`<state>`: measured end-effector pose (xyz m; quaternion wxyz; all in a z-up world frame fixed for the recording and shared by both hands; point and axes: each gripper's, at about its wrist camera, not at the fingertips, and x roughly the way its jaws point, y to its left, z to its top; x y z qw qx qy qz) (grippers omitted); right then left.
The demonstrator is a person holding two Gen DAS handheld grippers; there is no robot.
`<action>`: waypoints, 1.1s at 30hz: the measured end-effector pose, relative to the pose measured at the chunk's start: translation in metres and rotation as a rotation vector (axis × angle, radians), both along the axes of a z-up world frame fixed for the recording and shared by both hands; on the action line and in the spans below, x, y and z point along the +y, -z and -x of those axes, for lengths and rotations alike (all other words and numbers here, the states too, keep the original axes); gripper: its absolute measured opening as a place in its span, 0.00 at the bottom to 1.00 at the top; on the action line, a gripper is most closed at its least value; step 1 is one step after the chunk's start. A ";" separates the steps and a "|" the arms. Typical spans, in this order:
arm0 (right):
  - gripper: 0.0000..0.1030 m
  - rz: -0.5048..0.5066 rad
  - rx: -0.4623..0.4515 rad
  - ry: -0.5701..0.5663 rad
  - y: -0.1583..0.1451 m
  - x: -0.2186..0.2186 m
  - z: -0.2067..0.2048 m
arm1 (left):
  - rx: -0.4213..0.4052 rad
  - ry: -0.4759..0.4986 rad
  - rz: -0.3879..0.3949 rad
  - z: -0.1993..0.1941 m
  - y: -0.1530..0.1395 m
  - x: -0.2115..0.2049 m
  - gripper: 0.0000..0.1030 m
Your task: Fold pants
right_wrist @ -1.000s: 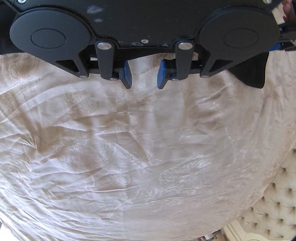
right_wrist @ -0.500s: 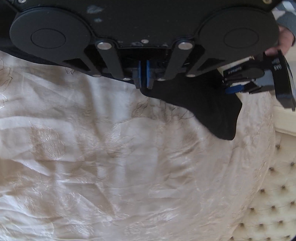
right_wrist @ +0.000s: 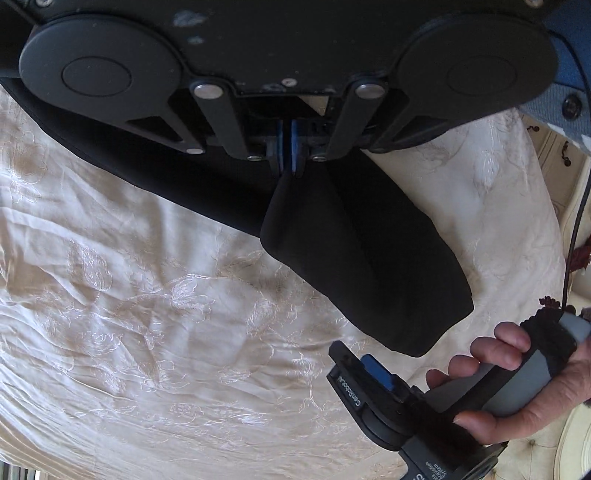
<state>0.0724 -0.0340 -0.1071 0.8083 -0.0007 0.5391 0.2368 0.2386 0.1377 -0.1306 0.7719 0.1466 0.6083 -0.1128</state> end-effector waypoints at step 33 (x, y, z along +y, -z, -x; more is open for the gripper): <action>0.06 -0.350 0.307 0.159 0.034 0.031 -0.104 | -0.229 0.024 0.029 0.106 0.006 0.023 0.37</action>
